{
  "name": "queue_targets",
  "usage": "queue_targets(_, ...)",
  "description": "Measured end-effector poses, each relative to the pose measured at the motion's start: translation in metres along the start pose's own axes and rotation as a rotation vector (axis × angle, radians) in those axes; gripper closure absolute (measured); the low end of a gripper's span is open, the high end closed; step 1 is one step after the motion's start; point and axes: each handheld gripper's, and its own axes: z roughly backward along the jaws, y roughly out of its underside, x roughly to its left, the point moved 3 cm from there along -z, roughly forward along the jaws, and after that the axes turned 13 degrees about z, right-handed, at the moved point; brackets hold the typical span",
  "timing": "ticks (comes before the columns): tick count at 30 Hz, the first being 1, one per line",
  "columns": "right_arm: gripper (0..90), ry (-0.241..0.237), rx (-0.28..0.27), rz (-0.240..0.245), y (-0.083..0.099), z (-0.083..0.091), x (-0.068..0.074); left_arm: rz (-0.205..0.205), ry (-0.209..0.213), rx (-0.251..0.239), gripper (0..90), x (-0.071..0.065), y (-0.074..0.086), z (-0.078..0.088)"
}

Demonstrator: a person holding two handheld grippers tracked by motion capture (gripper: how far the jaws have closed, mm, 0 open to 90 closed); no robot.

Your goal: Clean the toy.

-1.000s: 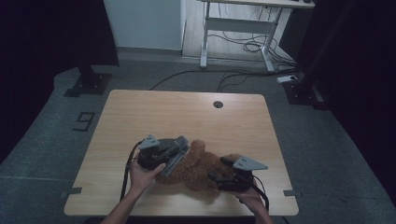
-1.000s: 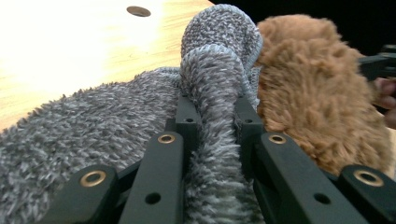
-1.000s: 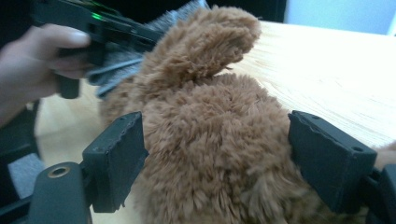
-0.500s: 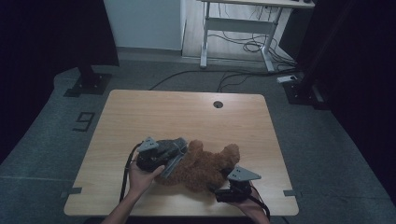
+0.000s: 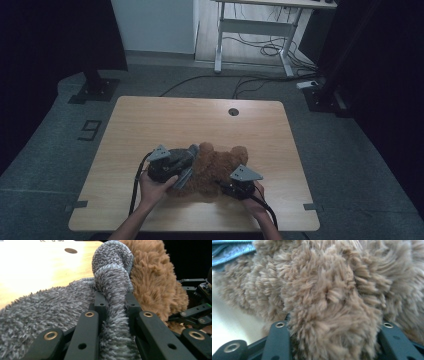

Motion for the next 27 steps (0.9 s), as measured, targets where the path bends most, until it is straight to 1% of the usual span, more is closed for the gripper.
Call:
queue_targets(1, 52.1, 0.024, -0.006, 0.015, -0.002, -0.002, -0.002, -0.006, -0.002, -0.001, 77.6, 0.0, -0.005, -0.003)
queue_targets(2, 52.0, 0.08, -0.024, 0.052, -0.006, -0.008, -0.009, -0.008, -0.003, -0.006, 77.6, 0.0, -0.011, -0.006)
queue_targets(3, 52.0, 0.112, -0.034, 0.068, -0.008, -0.011, -0.013, -0.005, -0.009, -0.017, 77.5, 0.005, -0.022, -0.014)
queue_targets(4, 52.0, 0.112, -0.034, 0.068, -0.008, -0.011, -0.013, -0.005, -0.009, -0.017, 77.5, 0.005, -0.022, -0.014)
queue_targets(5, 51.9, 0.14, -0.041, 0.078, -0.009, -0.015, -0.018, 0.003, -0.013, -0.019, 77.5, 0.008, -0.027, -0.018)
queue_targets(6, 51.5, 0.156, -0.043, 0.082, -0.009, -0.019, -0.023, 0.027, -0.011, -0.013, 77.4, 0.013, -0.031, -0.024)
queue_targets(7, 50.7, 0.162, -0.048, 0.09, -0.008, -0.023, -0.027, 0.038, -0.009, -0.009, 77.5, 0.016, -0.032, -0.026)
queue_targets(8, 49.5, 0.159, -0.049, 0.099, -0.006, -0.025, -0.029, 0.048, -0.008, 0.0, 77.5, 0.019, -0.032, -0.029)
queue_targets(10, 45.0, 0.124, -0.045, 0.107, 0.001, -0.028, -0.031, 0.052, 0.0, 0.005, 77.4, 0.019, -0.027, -0.031)
queue_targets(11, 43.2, 0.112, -0.042, 0.109, 0.004, -0.028, -0.031, 0.043, 0.004, 0.009, 77.5, 0.018, -0.022, -0.029)
queue_targets(13, 39.2, 0.087, -0.041, 0.128, 0.01, -0.023, -0.027, 0.022, 0.007, 0.008, 77.4, 0.013, -0.014, -0.025)
queue_targets(14, 37.4, 0.076, -0.036, 0.139, 0.012, -0.02, -0.024, 0.004, 0.009, 0.01, 77.4, 0.01, -0.007, -0.022)
queue_targets(15, 33.7, 0.073, -0.027, 0.151, 0.014, -0.016, -0.02, -0.004, 0.01, 0.01, 77.4, 0.008, -0.003, -0.02)
queue_targets(16, 32.1, 0.069, -0.02, 0.155, 0.016, -0.013, -0.018, -0.011, 0.013, 0.009, 77.4, 0.005, 0.001, -0.017)
queue_targets(18, 29.6, 0.06, -0.012, 0.156, 0.021, -0.007, -0.012, -0.01, 0.024, 0.011, 77.2, 0.001, 0.008, -0.01)
queue_targets(19, 26.8, 0.065, -0.012, 0.145, 0.023, -0.004, -0.009, -0.009, 0.027, 0.012, 77.1, 0.0, 0.008, -0.008)
queue_targets(21, 25.8, 0.076, -0.013, 0.139, 0.026, 0.002, -0.004, -0.003, 0.03, 0.016, 76.9, -0.004, 0.008, -0.004)
queue_targets(22, 24.7, 0.069, -0.028, 0.117, 0.028, 0.008, -0.002, -0.004, 0.03, 0.017, 76.7, -0.006, 0.005, -0.002)
queue_targets(23, 24.7, 0.069, -0.028, 0.117, 0.028, 0.008, -0.002, -0.007, 0.03, 0.016, 76.7, -0.008, 0.004, -0.001)
queue_targets(24, 23.2, 0.061, -0.048, 0.085, 0.03, 0.015, -0.002, -0.022, 0.034, 0.005, 76.4, -0.015, -0.003, 0.002)
queue_targets(25, 23.2, 0.061, -0.048, 0.085, 0.03, 0.015, -0.002, -0.022, 0.034, 0.005, 76.3, -0.015, -0.003, 0.002)
queue_targets(26, 23.0, 0.042, -0.092, 0.012, 0.031, 0.023, -0.006, -0.034, 0.042, -0.006, 76.2, -0.021, -0.009, 0.003)
queue_targets(27, 23.0, 0.042, -0.092, 0.012, 0.031, 0.023, -0.006, -0.042, 0.044, -0.014, 76.2, -0.026, -0.012, 0.004)
